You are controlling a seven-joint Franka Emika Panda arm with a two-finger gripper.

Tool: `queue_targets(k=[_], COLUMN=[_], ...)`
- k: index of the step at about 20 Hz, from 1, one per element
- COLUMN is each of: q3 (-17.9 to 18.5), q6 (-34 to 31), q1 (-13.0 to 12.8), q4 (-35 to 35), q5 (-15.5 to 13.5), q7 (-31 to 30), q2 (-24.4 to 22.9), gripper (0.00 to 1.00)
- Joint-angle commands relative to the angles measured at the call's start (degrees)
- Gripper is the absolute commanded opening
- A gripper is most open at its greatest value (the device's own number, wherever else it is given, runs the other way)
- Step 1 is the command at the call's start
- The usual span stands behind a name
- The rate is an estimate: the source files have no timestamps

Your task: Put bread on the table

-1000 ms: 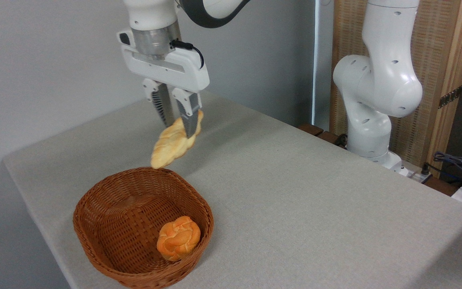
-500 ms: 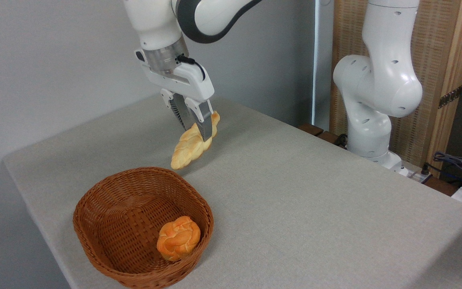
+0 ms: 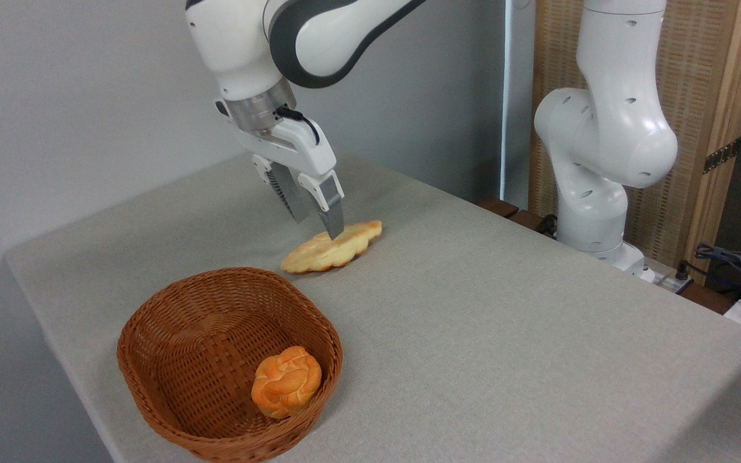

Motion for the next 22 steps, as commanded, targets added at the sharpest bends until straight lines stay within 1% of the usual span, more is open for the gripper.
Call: queue_targets(k=[1,3,5,8,10,11,13,15,16,19,22], q3=[3.24,4.05,6.15,7.74,8.09,8.09,8.18,9.58,9.67,10.99,12.05], q6=[3.75,6.30,8.77,11.67,12.38,12.64,13.35,13.35,13.35,13.35,13.35], q1=[1.02,1.11,1.11,1.11,1.20,1.20,1.29,1.82,1.82,1.90,1.82], q4=[4.71,5.59,5.95,6.56,6.56,6.56,6.56,6.56,6.65,6.65,6.74], q5=[0.74,0.83,0.74,0.83,2.93,2.94,2.42,2.15,1.80,-0.74,-1.10], q7=[0.92,1.44,5.03,8.47,11.36,13.81,17.86,18.23,18.67,21.65,22.10], q2=[-0.29,-0.20,-0.20,-0.12,-0.12,-0.12,0.15,0.06,-0.03,-0.38,-0.47], gripper=[1.00,1.00,1.00,1.00,1.00,1.00,1.00,1.00,1.00,1.00,1.00])
